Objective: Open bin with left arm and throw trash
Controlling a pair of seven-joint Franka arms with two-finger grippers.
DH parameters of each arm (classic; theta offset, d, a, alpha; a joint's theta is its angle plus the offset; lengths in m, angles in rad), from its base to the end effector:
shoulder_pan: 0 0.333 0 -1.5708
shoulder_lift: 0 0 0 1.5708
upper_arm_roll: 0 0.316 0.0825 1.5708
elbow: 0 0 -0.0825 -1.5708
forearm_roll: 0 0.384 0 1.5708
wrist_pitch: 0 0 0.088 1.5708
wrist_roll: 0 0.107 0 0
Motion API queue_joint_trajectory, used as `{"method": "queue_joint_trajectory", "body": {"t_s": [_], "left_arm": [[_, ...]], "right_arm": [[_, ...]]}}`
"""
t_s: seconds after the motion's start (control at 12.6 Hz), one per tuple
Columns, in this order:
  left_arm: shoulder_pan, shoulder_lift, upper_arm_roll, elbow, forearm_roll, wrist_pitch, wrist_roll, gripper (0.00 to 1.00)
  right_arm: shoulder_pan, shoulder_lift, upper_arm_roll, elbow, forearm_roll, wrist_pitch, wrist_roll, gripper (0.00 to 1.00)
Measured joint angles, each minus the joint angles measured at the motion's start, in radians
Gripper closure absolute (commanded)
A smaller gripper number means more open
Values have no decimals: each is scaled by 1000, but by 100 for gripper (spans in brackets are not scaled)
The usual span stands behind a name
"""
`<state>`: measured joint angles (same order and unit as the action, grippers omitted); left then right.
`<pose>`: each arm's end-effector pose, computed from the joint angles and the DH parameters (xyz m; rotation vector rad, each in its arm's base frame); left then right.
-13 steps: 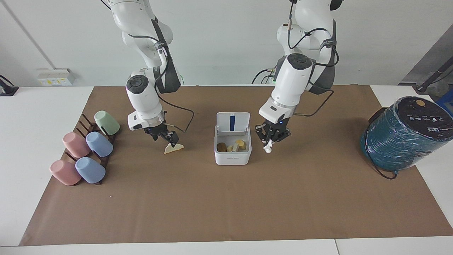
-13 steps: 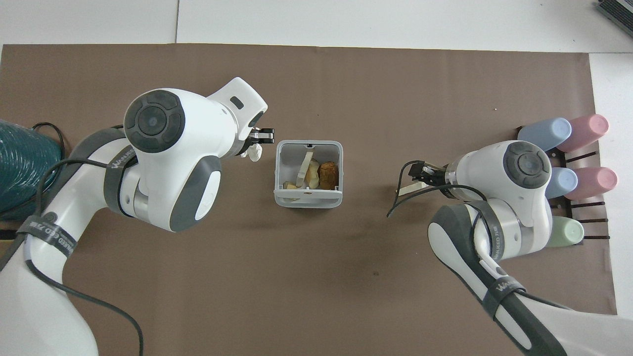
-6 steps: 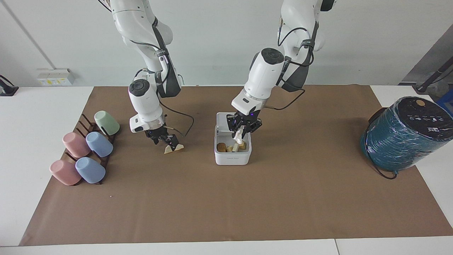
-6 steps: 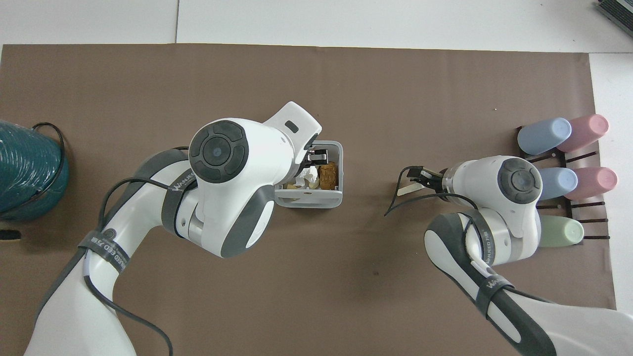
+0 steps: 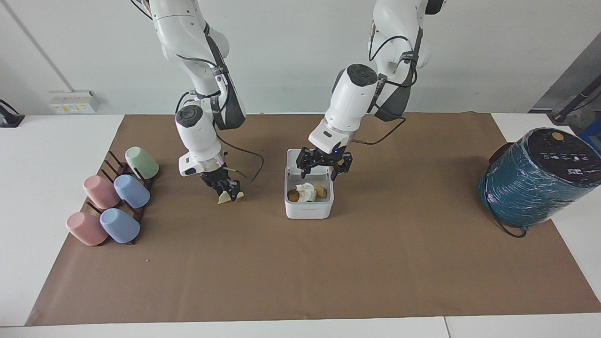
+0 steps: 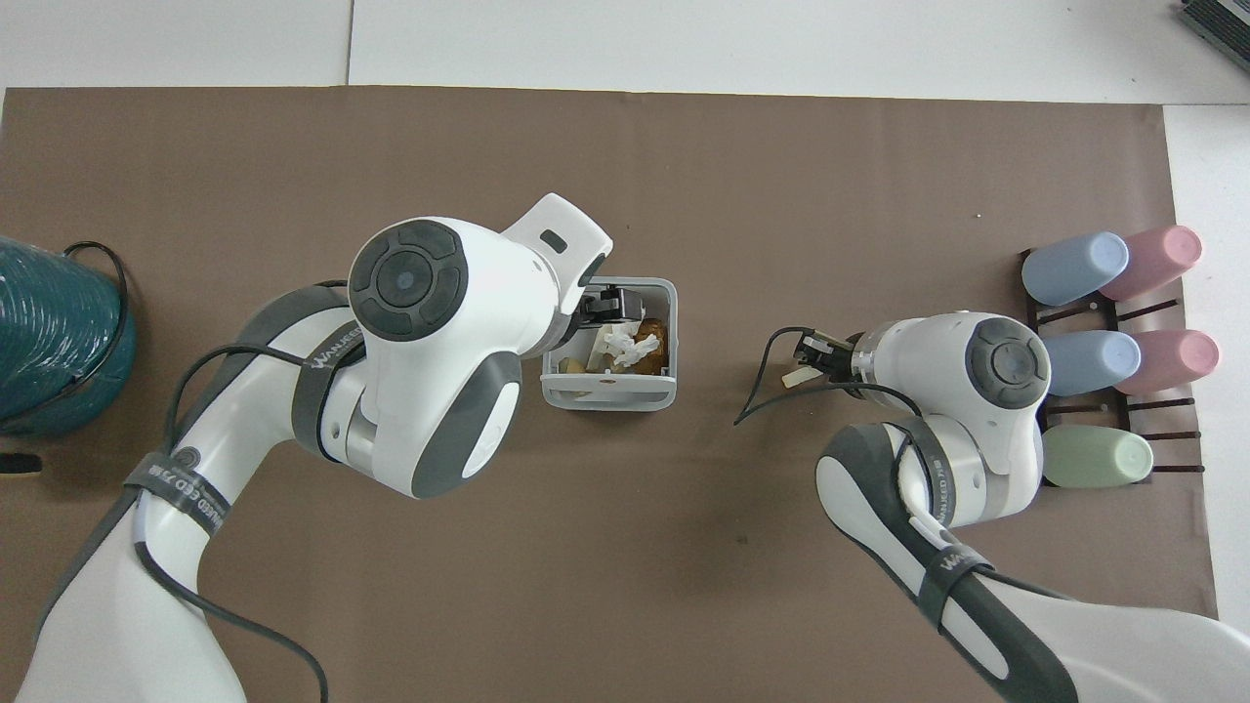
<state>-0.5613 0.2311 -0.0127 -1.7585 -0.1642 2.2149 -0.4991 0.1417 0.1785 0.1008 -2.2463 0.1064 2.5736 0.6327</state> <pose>0.5406 -0.3553 0.4567 2.8973 0.0140 0.1736 0.5389 0.1312 0.3017 -2.9154 0.7113 -0.1508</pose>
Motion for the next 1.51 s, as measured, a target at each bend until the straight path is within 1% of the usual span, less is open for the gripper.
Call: {"method": "queue_joint_trajectory", "body": {"t_s": [0.24,0.4,0.56,0.8,0.95,1.03,1.11,1.19,1.35,1.51], "left_arm": [[91,-63,6,-1,58,-141,61,0],[168,-115,9,-16,83,-186,143,0],[264,-169,11,-40,88,-202,268,0],[429,-241,15,-49,88,-245,494,0],[491,-279,16,-44,102,-291,560,0],[503,-295,15,-32,122,-322,570,0],[505,-305,15,-11,140,-353,571,0],[505,-309,13,23,148,-393,571,0],[505,-309,10,93,156,-479,571,0],[505,-310,10,131,178,-538,571,0]], "right_arm": [[1,1,0,22,2,-1,4,100],[0,0,0,54,2,-30,4,100],[0,-4,0,124,3,-120,6,100],[0,-34,0,270,3,-308,29,100],[3,-46,11,368,4,-400,82,100],[13,-47,23,411,7,-416,128,100],[29,-46,33,437,28,-412,175,100],[52,-42,39,450,87,-384,211,100],[101,-17,41,453,235,-251,258,100],[156,29,42,453,275,-137,331,100]]}}
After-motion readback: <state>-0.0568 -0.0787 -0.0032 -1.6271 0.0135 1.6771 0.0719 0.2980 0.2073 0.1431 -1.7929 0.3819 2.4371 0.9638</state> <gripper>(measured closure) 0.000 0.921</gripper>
